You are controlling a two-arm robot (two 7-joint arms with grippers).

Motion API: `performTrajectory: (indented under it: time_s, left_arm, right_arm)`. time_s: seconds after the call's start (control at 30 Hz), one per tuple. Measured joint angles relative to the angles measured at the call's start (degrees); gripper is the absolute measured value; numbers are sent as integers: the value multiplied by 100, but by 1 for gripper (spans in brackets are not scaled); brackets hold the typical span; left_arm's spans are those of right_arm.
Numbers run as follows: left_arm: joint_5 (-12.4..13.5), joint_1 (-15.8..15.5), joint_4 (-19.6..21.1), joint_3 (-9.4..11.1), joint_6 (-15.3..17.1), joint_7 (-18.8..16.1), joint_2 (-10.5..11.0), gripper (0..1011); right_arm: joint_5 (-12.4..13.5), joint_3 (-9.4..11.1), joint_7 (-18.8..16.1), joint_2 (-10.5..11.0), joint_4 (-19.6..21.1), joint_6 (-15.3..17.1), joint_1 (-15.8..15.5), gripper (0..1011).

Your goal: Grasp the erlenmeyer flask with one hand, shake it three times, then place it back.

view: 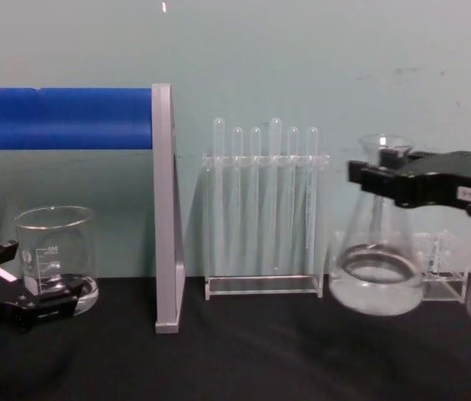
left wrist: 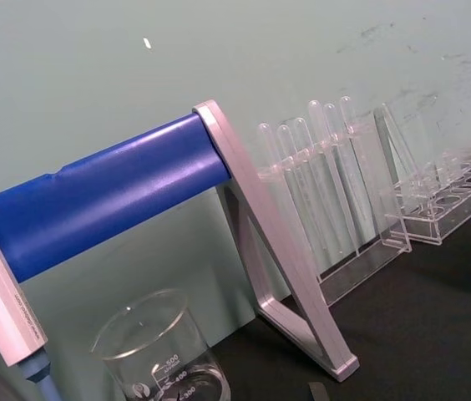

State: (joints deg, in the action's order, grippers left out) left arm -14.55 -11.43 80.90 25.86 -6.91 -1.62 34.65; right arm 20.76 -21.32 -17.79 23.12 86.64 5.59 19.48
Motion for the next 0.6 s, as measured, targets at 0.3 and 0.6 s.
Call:
performTrajectory:
  time_s: [0.3,0.6]
  left_arm:
    - [0,0,0,0,0,0,0,1001]
    - [0,0,0,0,0,0,0,1001]
  right_arm:
    - [-143,341,224,7,-139,-12,-1,450]
    - [-244,484,241,-70,-178,-9,-36,450]
